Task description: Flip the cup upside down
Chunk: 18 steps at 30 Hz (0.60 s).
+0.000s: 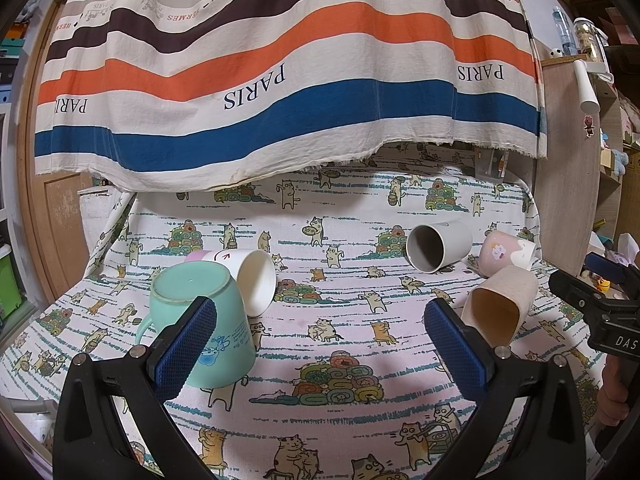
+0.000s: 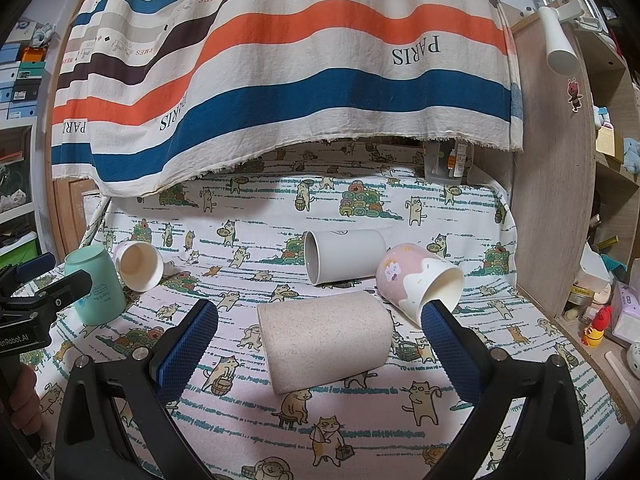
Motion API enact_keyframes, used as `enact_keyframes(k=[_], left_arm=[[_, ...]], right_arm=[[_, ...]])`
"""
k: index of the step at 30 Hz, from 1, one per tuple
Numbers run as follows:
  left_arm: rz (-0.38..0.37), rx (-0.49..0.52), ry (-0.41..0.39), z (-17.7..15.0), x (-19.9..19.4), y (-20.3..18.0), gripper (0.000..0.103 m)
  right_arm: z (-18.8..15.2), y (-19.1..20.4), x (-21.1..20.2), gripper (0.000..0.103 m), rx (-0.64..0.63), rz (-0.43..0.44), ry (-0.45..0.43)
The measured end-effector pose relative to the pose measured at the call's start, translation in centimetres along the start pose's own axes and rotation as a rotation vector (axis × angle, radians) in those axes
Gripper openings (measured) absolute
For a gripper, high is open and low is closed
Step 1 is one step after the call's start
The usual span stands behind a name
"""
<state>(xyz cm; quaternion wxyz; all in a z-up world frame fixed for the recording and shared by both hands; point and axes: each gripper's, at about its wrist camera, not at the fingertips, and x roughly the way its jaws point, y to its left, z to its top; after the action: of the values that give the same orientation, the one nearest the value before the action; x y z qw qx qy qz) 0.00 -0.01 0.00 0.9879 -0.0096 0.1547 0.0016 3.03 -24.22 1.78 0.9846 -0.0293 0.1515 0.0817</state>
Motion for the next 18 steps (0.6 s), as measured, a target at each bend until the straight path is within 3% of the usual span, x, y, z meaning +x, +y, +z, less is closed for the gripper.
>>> enact_keyframes(k=[18], left_arm=[[0.002,-0.01,0.002,-0.11,0.17,0.5,0.103]], right_arm=[[0.01,0.02,0.01,0.102,0.0,0.0,0.0]])
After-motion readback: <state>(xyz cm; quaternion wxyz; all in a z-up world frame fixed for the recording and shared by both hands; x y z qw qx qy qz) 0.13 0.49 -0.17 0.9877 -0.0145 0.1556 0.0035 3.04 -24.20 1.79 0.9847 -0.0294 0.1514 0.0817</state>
